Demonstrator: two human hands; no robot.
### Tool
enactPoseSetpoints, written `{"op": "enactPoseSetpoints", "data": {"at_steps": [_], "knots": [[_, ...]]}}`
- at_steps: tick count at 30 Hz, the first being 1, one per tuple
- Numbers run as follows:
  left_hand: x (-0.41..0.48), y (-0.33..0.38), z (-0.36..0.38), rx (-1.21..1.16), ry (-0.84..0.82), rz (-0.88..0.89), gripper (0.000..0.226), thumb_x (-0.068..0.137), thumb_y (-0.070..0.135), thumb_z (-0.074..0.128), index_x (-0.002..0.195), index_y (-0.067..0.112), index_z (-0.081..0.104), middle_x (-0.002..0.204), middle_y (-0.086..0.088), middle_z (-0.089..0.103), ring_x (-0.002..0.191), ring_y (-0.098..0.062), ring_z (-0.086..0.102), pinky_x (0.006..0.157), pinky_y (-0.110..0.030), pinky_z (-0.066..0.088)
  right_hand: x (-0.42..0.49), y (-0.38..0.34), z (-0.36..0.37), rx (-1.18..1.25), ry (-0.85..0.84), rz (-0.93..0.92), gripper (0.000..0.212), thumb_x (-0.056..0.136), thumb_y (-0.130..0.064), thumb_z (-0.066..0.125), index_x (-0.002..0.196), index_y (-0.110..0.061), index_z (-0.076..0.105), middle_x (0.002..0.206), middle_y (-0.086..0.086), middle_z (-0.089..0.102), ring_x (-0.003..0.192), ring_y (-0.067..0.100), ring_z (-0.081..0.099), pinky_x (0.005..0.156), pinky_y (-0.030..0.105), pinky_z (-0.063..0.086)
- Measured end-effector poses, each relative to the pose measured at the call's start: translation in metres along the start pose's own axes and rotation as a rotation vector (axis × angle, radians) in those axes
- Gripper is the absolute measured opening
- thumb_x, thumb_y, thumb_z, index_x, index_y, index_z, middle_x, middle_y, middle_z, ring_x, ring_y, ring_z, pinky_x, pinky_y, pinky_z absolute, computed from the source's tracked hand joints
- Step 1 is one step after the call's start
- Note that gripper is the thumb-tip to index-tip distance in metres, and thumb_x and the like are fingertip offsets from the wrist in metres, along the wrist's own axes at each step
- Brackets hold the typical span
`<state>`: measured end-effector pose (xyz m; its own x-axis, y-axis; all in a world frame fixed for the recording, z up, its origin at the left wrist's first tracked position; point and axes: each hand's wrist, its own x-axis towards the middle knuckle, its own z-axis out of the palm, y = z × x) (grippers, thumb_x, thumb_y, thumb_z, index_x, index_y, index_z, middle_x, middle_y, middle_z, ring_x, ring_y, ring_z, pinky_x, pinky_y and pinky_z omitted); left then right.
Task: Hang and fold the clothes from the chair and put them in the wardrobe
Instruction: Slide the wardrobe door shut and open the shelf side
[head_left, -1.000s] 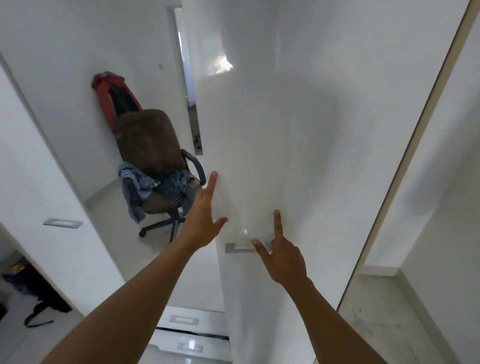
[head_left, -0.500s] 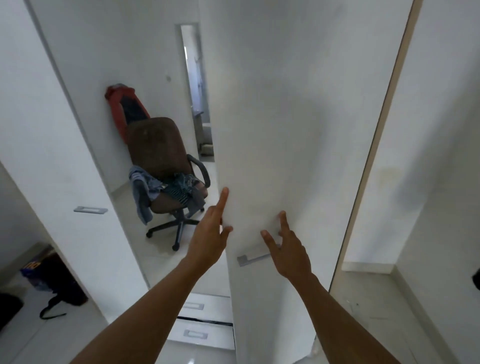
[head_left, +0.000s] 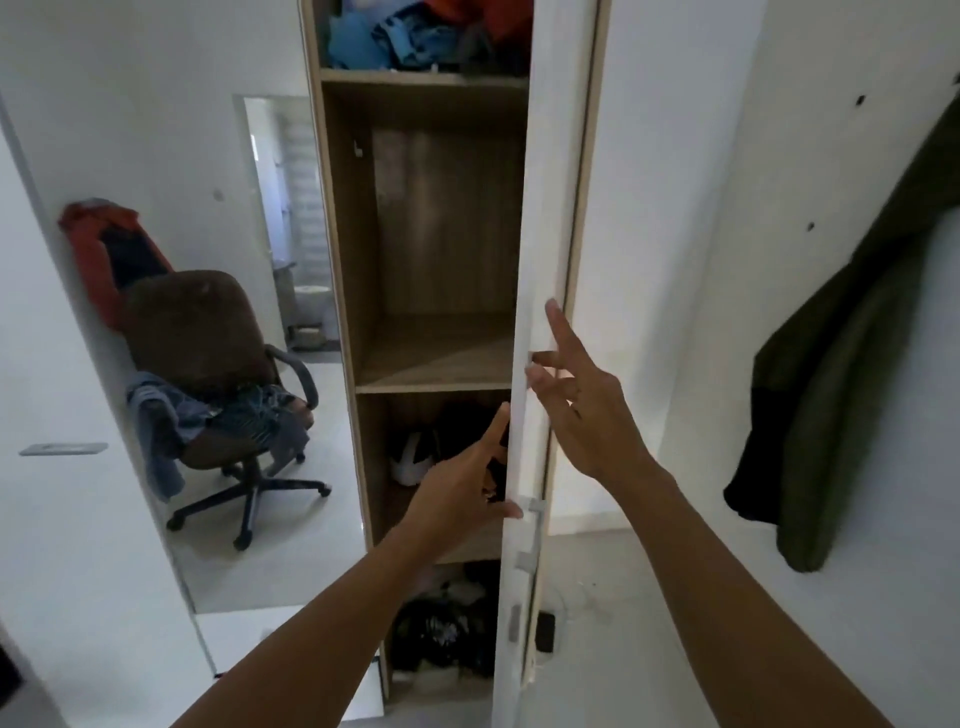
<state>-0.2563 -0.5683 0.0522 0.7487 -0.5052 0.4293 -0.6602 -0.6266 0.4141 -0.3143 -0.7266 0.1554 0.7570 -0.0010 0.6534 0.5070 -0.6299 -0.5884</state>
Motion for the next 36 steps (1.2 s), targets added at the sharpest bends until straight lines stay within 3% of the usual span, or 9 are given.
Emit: {"op": "enactPoseSetpoints", "data": {"at_steps": [2,7,12,16,20,26,31,33,36], "knots": [[0.011,0.025,0.006,-0.013,-0.008,0.080,0.125,0.076,0.044,0.081,0.138,0.059,-0.027,0.128,0.010,0.058,0.088,-0.007,0.062,0.092,-0.015,0.042,-0.001,-0.006,-0.033,-0.145,-0.020,-0.010,0.069,0.096,-0.054,0.049,0.142,-0.066,-0.001,0.147,-0.010,0.051,0.107,-0.003,0.058,0.085,-0.001,0.037],[0.041,0.072,0.040,-0.197,-0.052,0.170,0.113,0.074,0.044,0.084,0.144,0.064,-0.003,0.148,0.019,0.038,0.112,-0.005,0.053,0.098,-0.022,0.048,-0.014,0.017,-0.101,-0.370,-0.040,0.061,0.101,0.092,-0.031,0.069,0.148,-0.061,-0.010,0.139,-0.005,0.058,0.088,0.002,0.064,0.094,0.027,0.052],[0.082,0.115,0.075,-0.130,0.012,0.299,0.105,0.075,0.048,0.080,0.150,0.050,0.007,0.156,0.015,0.021,0.126,-0.010,0.049,0.088,0.000,0.036,-0.020,0.048,-0.150,-0.463,-0.021,0.129,0.109,0.090,-0.025,0.071,0.153,-0.047,-0.015,0.143,-0.001,0.055,0.094,0.012,0.069,0.093,0.027,0.053],[0.105,0.144,0.098,-0.112,-0.013,0.303,0.110,0.076,0.044,0.081,0.146,0.055,-0.004,0.157,0.012,0.014,0.124,-0.015,0.053,0.094,-0.016,0.046,-0.018,0.082,-0.183,-0.463,-0.001,0.168,0.112,0.089,-0.023,0.073,0.152,-0.048,-0.016,0.133,0.003,0.060,0.085,0.008,0.065,0.078,0.011,0.047],[0.125,0.163,0.120,-0.058,-0.033,0.283,0.117,0.075,0.051,0.080,0.143,0.059,-0.015,0.159,0.013,0.007,0.123,-0.015,0.054,0.099,-0.024,0.049,-0.014,0.110,-0.210,-0.443,0.008,0.183,0.117,0.089,-0.018,0.074,0.150,-0.051,-0.020,0.130,0.002,0.061,0.080,0.005,0.065,0.083,0.019,0.053],[0.132,0.170,0.138,-0.036,-0.023,0.252,0.119,0.072,0.058,0.078,0.151,0.049,-0.010,0.161,0.014,0.004,0.127,-0.015,0.051,0.098,-0.022,0.048,-0.015,0.130,-0.221,-0.401,0.008,0.156,0.111,0.090,-0.025,0.072,0.148,-0.052,-0.019,0.135,0.001,0.056,0.089,0.010,0.064,0.086,0.021,0.052],[0.117,0.161,0.123,-0.074,-0.026,0.177,0.112,0.073,0.056,0.080,0.152,0.050,0.000,0.160,0.021,0.006,0.131,-0.009,0.044,0.100,-0.025,0.049,-0.033,0.129,-0.197,-0.565,0.270,0.075,0.084,0.087,-0.051,0.065,0.156,-0.032,0.022,0.124,0.005,0.058,0.092,0.017,0.064,0.077,0.030,0.058],[0.101,0.145,0.115,-0.053,-0.031,0.126,0.108,0.073,0.056,0.080,0.152,0.050,0.006,0.161,0.020,0.009,0.128,-0.007,0.048,0.099,-0.026,0.052,-0.044,0.125,-0.169,-0.460,0.339,-0.107,0.068,0.089,-0.045,0.066,0.148,-0.019,0.043,0.114,0.006,0.064,0.080,0.014,0.065,0.070,0.019,0.055],[0.065,0.105,0.095,0.006,-0.045,0.016,0.101,0.074,0.054,0.079,0.150,0.050,0.012,0.159,0.017,0.015,0.127,-0.010,0.051,0.097,-0.032,0.054,-0.058,0.121,-0.114,-0.322,0.226,-0.152,0.056,0.094,-0.032,0.068,0.144,-0.019,0.049,0.103,0.000,0.063,0.066,0.002,0.051,0.061,0.007,0.043]]}}
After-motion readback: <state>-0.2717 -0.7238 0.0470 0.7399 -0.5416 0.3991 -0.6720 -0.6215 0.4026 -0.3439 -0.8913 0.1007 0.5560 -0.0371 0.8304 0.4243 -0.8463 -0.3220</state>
